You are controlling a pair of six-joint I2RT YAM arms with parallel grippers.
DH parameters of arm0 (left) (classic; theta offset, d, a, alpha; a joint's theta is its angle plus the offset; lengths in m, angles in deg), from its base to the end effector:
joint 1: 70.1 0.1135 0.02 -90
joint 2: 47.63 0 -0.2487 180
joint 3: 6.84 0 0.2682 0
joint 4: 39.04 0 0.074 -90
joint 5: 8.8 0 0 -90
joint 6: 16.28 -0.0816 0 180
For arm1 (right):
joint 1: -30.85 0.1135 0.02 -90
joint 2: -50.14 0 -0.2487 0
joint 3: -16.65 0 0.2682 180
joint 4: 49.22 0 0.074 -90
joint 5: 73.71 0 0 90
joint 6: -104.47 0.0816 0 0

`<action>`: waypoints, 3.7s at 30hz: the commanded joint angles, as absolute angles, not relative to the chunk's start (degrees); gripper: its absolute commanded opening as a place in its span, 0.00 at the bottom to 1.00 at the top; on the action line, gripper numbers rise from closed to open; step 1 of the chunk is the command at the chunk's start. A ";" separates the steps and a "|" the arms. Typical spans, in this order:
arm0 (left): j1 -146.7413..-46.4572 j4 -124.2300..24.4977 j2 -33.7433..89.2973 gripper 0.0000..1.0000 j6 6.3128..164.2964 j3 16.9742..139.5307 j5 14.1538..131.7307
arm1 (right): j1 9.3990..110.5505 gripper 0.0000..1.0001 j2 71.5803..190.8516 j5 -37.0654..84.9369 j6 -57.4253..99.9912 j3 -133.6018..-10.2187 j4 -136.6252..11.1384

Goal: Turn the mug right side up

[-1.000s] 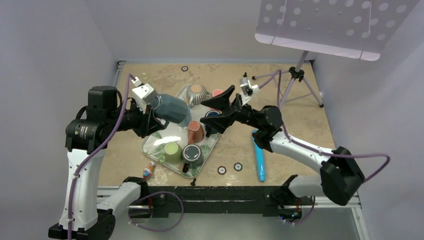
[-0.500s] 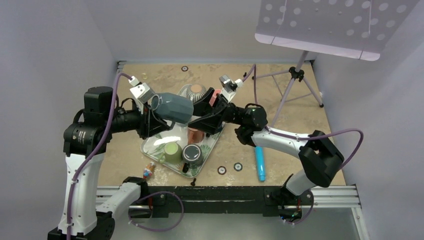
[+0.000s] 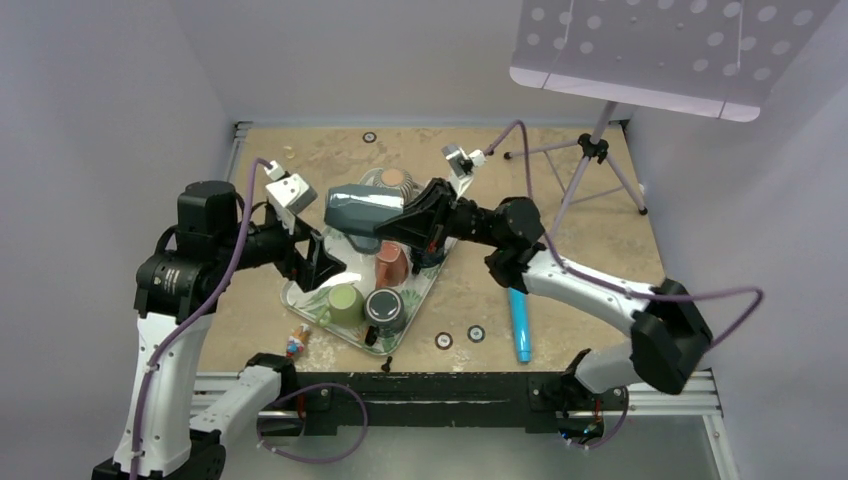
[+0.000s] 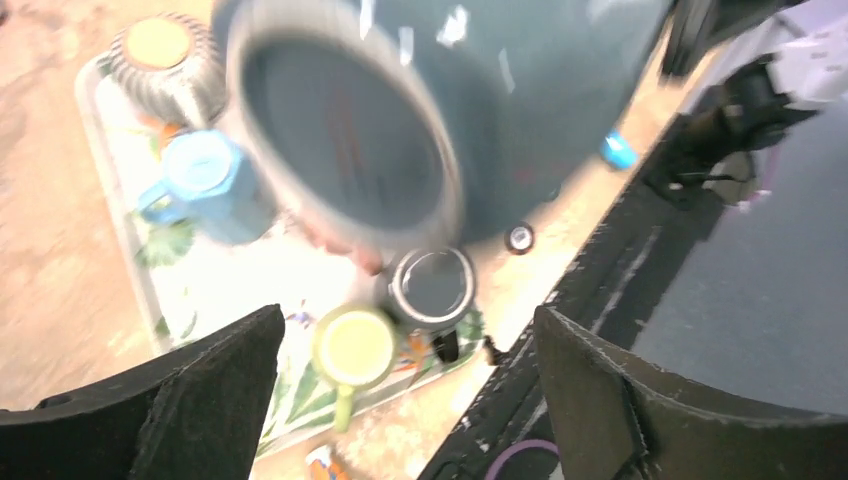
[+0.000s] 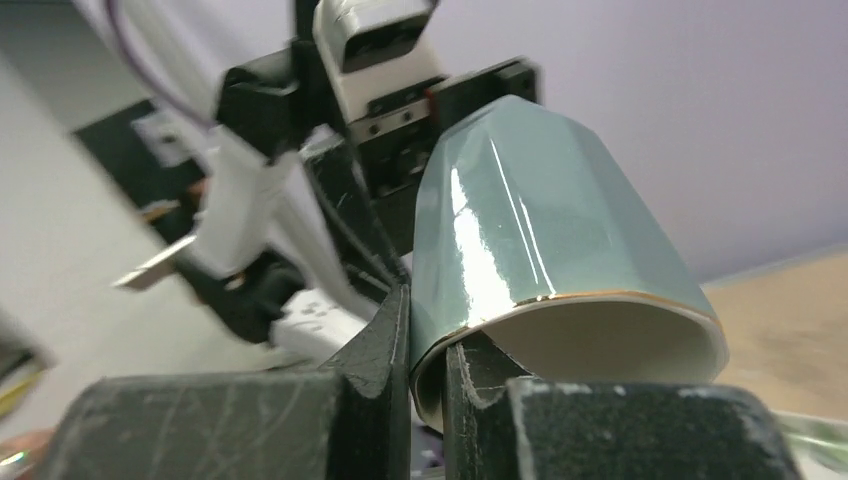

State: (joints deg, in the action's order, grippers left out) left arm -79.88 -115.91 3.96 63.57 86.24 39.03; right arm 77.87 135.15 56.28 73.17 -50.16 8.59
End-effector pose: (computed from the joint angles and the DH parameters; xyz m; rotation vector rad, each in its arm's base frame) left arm 0.1642 -0.0839 0.4082 0.7639 1.9668 -0.7944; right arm 0.2059 0.2979 0.3645 -0.6765 1.0877 1.9395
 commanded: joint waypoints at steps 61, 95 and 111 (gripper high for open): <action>-89.44 -110.98 5.06 0.00 38.27 54.22 68.82 | 59.74 0.51 137.36 10.47 15.70 -78.21 -101.00; -88.64 -106.80 0.70 0.00 72.76 87.55 32.82 | 84.28 0.52 124.46 52.31 69.12 -51.85 5.25; -88.64 -115.22 1.33 0.99 50.94 78.33 70.35 | 83.97 0.00 113.69 9.51 28.90 -74.93 -97.18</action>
State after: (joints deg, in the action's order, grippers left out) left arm -88.62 -114.75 -2.09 56.84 80.15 57.48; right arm 84.04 111.04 24.96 37.84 -66.43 -66.01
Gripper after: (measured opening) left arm 0.997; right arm 0.106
